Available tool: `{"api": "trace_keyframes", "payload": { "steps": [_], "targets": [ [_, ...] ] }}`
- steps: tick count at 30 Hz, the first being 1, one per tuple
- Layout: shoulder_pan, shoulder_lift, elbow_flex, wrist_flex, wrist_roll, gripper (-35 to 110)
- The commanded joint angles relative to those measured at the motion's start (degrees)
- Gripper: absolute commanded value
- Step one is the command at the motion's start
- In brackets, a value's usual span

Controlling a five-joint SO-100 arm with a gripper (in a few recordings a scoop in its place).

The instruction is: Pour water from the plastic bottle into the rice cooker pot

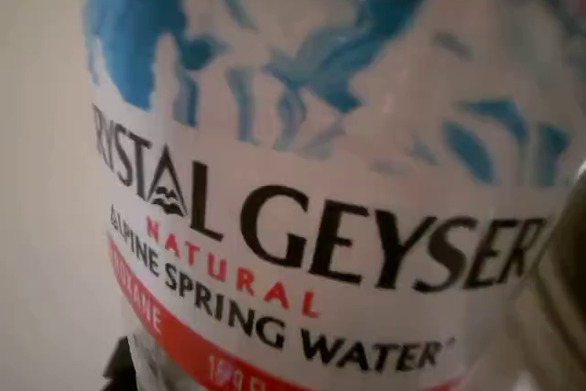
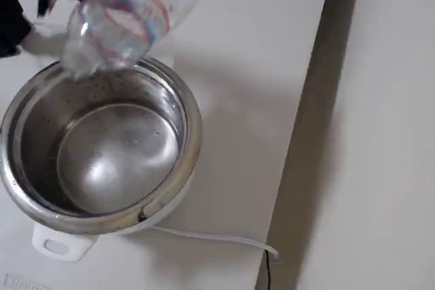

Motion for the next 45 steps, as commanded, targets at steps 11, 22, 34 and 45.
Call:
{"api": "trace_keyframes", "payload": {
  "steps": [11,22,34,45],
  "targets": [
    [-13.7,25.8,29.9,-25.1,-45.0,18],
    [-18.5,14.8,77.4,-80.1,-53.8,19],
    [-15.3,-35.0,57.7,-112.0,-53.6,22],
    [-12.4,-46.9,36.9,-104.0,-53.6,41]
  ]
}}
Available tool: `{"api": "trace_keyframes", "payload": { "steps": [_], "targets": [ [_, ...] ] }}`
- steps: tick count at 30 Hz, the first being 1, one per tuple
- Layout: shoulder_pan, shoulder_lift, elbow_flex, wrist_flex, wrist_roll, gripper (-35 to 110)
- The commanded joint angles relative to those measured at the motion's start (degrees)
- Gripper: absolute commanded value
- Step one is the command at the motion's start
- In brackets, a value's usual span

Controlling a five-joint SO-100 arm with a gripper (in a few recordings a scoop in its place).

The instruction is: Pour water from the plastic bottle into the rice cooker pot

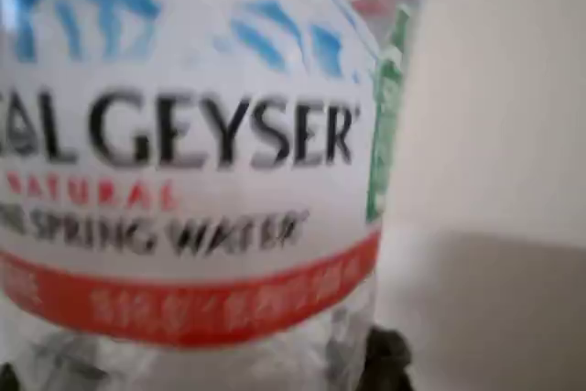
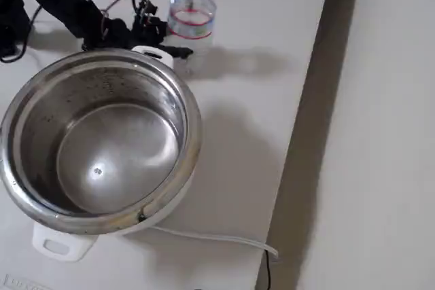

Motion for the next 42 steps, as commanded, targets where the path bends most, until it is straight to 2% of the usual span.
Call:
{"api": "trace_keyframes", "payload": {
  "steps": [1,12,42],
  "targets": [
    [1.9,-1.0,-9.2,3.7,-0.6,41],
    [6.2,-10.2,-23.4,6.5,-1.0,48],
    [2.3,-5.9,-18.5,-2.3,-0.3,48]
  ]
}}
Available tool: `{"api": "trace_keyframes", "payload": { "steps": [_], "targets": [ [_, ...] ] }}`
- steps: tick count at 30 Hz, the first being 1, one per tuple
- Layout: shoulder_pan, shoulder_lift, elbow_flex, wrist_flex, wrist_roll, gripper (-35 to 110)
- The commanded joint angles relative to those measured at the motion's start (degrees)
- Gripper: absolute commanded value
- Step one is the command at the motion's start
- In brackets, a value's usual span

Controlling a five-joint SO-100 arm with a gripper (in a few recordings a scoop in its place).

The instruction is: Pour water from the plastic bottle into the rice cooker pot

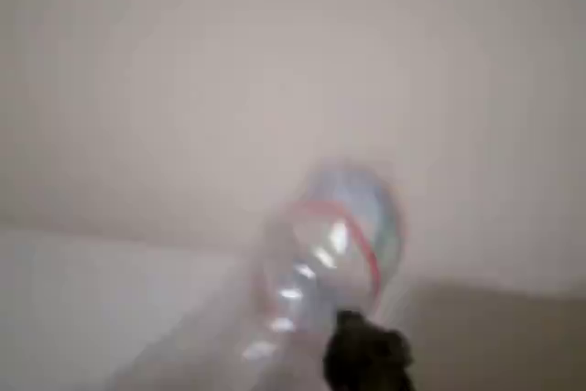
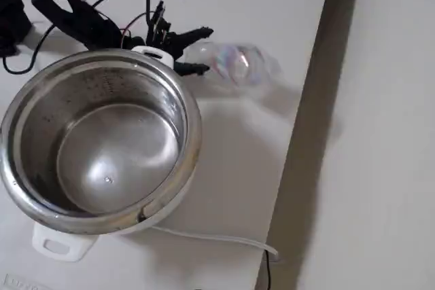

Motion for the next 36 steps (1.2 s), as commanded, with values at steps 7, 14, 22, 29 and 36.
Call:
{"api": "trace_keyframes", "payload": {
  "steps": [7,14,22,29,36],
  "targets": [
    [-0.5,5.6,3.7,-5.7,1.2,47],
    [-0.3,18.2,15.5,-6.2,6.8,47],
    [-1.4,53.8,43.1,7.3,16.3,43],
    [1.6,99.6,58.1,55.9,34.1,37],
    [6.9,131.0,57.8,103.4,57.5,29]
  ]
}}
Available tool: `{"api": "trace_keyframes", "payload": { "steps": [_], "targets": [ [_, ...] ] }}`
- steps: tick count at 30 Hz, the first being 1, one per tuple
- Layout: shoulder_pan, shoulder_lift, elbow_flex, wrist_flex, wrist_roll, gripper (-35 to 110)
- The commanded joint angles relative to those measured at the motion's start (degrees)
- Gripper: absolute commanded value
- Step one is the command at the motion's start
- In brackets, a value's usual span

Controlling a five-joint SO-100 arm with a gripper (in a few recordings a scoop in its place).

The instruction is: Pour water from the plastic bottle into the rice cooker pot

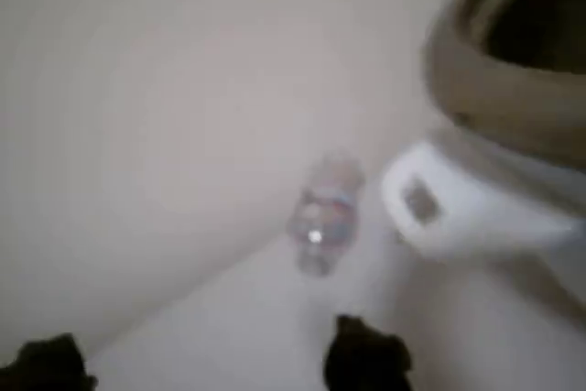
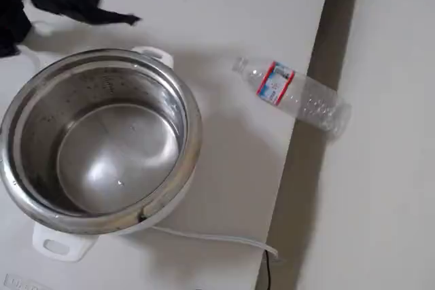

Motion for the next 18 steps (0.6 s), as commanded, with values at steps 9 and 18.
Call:
{"api": "trace_keyframes", "payload": {
  "steps": [9,18],
  "targets": [
    [5.4,39.9,1.0,65.3,36.3,8],
    [10.8,39.7,8.0,73.8,37.4,0]
  ]
}}
